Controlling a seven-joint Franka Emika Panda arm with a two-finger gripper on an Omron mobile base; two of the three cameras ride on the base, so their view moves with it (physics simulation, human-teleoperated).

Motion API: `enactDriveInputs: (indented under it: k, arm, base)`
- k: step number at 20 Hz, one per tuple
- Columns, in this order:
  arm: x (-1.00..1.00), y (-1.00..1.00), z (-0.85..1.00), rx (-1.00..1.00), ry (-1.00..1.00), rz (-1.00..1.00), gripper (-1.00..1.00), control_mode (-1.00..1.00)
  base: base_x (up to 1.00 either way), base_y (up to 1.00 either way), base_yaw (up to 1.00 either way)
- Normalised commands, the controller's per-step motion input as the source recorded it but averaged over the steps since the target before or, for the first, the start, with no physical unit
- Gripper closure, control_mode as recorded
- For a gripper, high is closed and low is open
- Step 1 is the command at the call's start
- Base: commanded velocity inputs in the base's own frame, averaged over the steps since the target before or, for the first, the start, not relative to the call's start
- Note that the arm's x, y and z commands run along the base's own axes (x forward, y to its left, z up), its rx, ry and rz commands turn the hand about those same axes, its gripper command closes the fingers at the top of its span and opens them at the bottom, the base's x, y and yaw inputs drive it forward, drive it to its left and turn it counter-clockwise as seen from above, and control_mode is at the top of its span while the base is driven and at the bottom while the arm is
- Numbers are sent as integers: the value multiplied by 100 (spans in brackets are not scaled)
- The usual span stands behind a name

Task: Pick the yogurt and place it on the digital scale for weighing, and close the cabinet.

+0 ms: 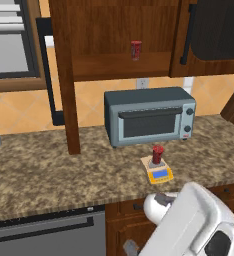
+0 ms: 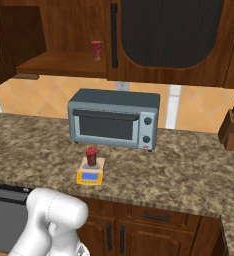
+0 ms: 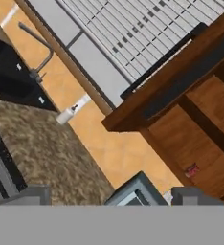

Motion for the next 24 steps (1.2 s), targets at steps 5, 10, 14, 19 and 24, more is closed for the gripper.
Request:
enactDriveInputs:
  k: [5, 10, 14, 19, 24]
  arm:
    - [-17, 100, -22, 19, -41, -34, -100, -100]
    - [48, 100, -8, 14, -37, -38, -100, -100]
    - [95, 100, -48, 1, -26, -28, -100, -100]
    - [90, 87, -18, 1, -30, -31, -100, -100]
    - [100, 18, -31, 4, -19, -29, -100, -100]
  base:
    - [0, 0, 0]
    - [0, 0, 0]
    - [0, 0, 0]
    - [0, 0, 0]
    - [0, 0, 0]
